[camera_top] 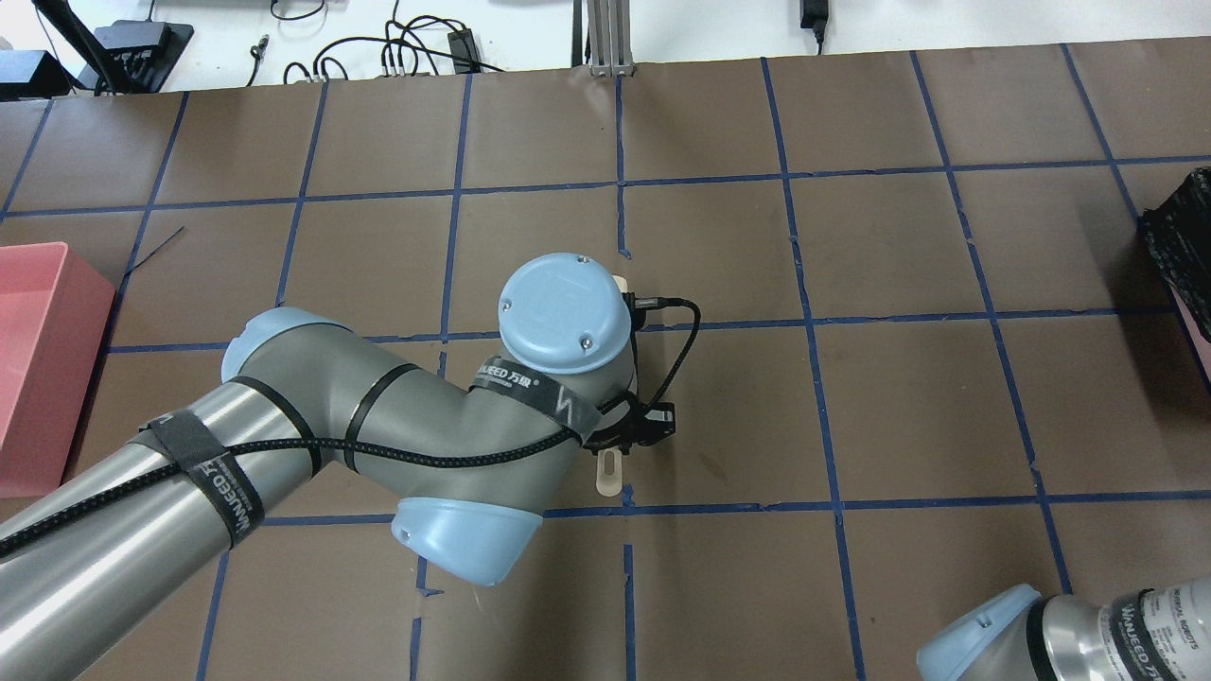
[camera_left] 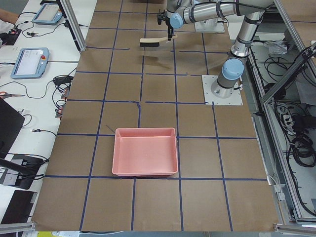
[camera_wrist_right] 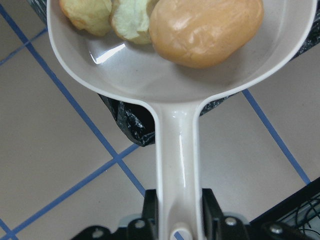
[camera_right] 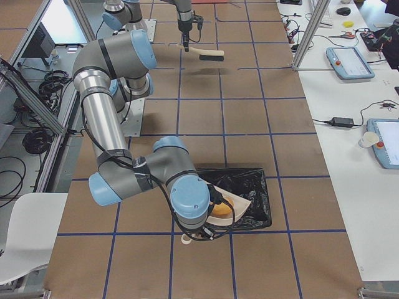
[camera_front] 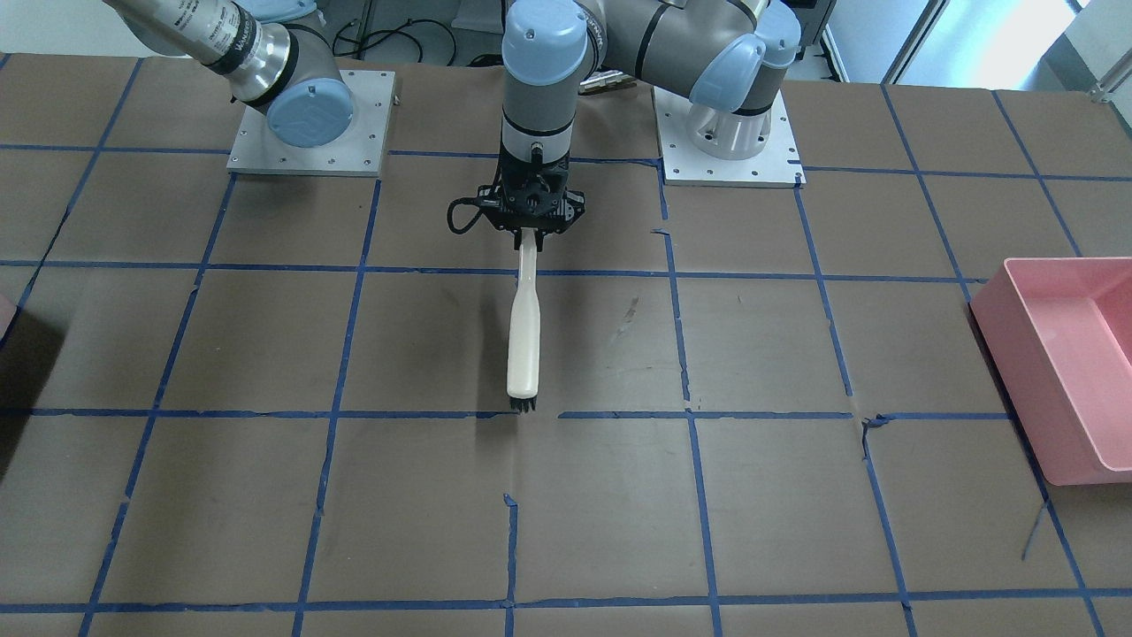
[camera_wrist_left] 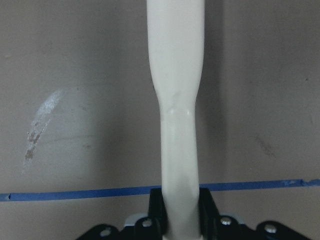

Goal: Sweep and dump trash in nearest bin
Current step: 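Tip the dustpan with the right gripper to dump the bread into the bin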

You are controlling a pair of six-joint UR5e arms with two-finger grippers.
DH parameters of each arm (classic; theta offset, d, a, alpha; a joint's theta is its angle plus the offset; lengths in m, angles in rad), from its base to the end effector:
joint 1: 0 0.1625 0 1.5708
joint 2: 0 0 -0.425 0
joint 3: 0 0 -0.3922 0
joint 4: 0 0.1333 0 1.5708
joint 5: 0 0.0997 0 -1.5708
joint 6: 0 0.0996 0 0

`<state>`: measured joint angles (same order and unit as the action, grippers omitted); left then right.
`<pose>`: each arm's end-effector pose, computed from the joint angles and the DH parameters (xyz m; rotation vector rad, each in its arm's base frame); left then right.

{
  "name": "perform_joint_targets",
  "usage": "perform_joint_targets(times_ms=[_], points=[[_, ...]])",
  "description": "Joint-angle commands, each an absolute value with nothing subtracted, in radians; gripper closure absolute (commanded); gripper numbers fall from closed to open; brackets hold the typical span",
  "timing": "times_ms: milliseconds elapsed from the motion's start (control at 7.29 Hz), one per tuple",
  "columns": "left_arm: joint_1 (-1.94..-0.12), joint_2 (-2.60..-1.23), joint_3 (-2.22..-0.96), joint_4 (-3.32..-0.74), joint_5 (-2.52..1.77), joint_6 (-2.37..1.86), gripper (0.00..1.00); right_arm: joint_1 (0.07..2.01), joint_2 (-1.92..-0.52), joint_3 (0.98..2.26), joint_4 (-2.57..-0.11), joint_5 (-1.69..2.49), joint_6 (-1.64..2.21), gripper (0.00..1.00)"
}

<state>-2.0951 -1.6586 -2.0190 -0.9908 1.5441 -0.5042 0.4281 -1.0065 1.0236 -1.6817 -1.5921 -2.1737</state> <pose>-0.3572 -0.3461 0.2905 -0.0320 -3.0963 0.0390 -0.6079 -0.4216 0.4251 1.5021 -2.6541 -0.0449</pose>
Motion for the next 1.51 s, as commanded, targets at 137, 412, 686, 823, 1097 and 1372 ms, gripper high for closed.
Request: perform_joint_targets(times_ms=[137,412,686,823,1097,1372], points=[[-2.103,-1.638,-2.176,-0.748,1.542,-0.499,0.98,0.577,-1.02,1.034,-1.827,-1.774,-2.194,0.99],[-2.105,-1.648,-2.195,-0.752,1.542,-0.506,0.98,0.632,-1.023,1.066,-1.885,-1.943,-2.198,0.99],[-2.108,-1.652,-2.209,-0.755,1.52,-0.508,0.98,0.658,-1.031,1.063,-1.891,-2.018,-2.198,0.99],[-2.108,-1.657,-2.204,-0.768,1.507,-0.511,0.98,0.682,-1.06,1.065,-1.919,-2.035,-2.198,0.99],[-2.108,-1.663,-2.204,-0.784,1.505,-0.511,0.98,0.718,-1.095,1.115,-1.952,-2.051,-2.198,1.0],[-2.108,-1.663,-2.204,-0.784,1.505,-0.511,0.95,0.718,-1.133,1.167,-1.986,-2.051,-2.198,1.0]])
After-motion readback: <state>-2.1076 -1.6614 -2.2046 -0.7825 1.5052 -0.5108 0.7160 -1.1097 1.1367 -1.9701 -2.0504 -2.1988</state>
